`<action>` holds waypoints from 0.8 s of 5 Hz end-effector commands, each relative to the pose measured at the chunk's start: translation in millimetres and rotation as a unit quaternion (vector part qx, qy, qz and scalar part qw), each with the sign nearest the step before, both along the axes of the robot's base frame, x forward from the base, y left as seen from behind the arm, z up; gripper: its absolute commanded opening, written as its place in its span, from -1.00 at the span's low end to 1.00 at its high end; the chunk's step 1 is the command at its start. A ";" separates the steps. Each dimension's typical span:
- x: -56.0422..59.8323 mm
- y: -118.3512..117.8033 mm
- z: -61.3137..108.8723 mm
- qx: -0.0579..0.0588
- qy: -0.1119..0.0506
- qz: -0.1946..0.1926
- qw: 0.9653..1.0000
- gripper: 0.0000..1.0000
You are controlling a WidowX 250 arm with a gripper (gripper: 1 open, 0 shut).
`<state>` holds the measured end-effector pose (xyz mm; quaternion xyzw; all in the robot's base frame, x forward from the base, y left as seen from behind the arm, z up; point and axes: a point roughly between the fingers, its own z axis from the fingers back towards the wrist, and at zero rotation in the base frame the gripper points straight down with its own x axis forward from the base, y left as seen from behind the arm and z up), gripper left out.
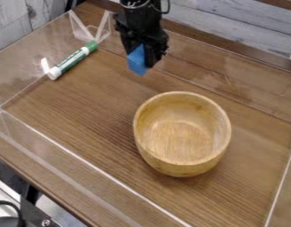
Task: Remove the blue block from inside the brown bowl and put it on the table
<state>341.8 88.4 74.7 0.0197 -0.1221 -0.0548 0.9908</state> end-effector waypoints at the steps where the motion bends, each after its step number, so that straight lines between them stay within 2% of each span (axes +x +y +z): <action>1: 16.6 9.2 15.7 0.011 -0.038 0.000 0.999 -1.00; 4: 28.9 19.1 4.3 0.014 -0.045 -0.005 0.999 -1.00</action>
